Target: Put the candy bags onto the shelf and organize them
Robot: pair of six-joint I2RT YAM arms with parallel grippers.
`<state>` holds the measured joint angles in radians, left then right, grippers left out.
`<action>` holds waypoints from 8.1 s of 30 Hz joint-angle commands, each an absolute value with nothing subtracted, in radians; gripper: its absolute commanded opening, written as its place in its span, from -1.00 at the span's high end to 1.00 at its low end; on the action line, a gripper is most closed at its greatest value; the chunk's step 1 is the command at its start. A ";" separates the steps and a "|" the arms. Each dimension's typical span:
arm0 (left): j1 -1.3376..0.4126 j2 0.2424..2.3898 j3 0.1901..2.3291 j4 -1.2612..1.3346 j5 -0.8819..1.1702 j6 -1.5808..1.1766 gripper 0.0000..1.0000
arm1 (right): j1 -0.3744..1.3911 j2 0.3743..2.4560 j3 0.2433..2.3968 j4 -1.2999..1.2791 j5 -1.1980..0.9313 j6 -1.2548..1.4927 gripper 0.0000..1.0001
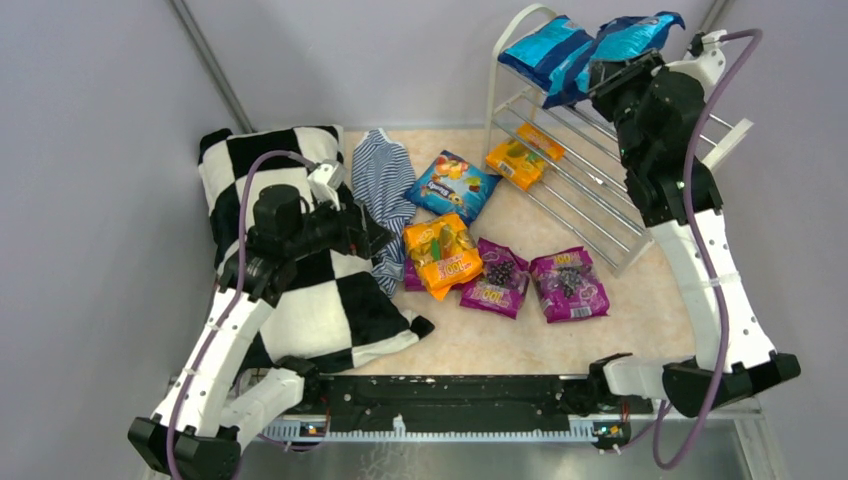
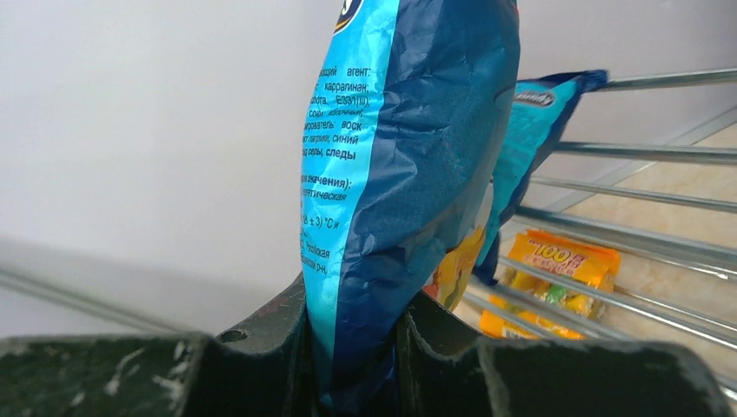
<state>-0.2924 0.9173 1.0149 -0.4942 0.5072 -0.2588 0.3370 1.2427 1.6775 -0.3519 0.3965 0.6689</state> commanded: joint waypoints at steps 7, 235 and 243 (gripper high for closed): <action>-0.291 0.886 0.982 -0.463 0.490 -0.250 -0.98 | 0.160 1.314 1.797 -0.007 0.302 0.934 1.00; -0.292 0.888 0.912 -0.468 0.586 -0.475 -0.97 | 0.569 1.523 1.015 0.200 0.331 0.920 -0.87; -0.292 0.902 0.893 -0.452 0.589 -0.474 -0.98 | 0.505 1.735 1.031 0.303 0.316 0.995 -0.79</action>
